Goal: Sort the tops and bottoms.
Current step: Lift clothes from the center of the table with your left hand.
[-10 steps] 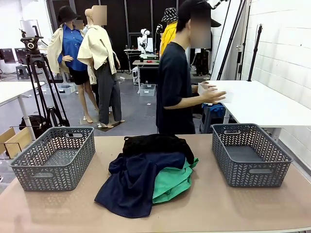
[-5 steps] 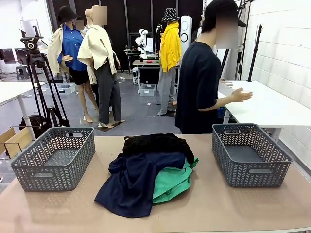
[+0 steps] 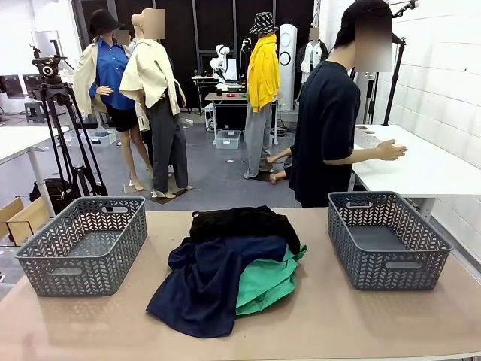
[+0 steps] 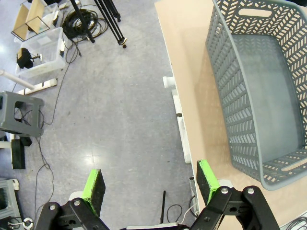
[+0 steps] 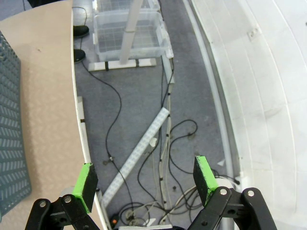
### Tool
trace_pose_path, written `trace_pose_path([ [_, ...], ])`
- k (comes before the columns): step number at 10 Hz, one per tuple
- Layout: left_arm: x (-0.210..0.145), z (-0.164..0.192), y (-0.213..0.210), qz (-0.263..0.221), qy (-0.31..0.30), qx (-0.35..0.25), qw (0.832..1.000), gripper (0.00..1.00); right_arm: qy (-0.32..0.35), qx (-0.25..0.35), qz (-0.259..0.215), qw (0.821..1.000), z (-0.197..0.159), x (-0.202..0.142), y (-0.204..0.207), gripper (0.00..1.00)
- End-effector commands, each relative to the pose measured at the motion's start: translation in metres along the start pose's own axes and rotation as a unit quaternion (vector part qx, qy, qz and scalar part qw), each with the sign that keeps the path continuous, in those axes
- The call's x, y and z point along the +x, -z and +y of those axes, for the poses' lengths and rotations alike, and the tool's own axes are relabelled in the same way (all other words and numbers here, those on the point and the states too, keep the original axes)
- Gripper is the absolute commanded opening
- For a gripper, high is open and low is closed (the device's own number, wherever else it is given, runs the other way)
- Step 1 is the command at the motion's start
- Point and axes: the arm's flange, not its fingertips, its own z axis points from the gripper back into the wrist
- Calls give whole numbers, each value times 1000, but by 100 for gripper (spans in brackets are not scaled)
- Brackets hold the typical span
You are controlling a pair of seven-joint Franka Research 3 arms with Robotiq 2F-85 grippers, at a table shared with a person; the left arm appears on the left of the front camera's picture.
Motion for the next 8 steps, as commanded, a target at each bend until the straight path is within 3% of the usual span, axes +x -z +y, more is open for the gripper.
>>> trace_pose_path([
  [1,-2,2,0,1,-2,1,1000,100,-2,-2,3,1000,-2,1,1,100],
  [8,-2,2,0,1,-2,1,1000,100,-2,-2,3,1000,-2,1,1,100],
])
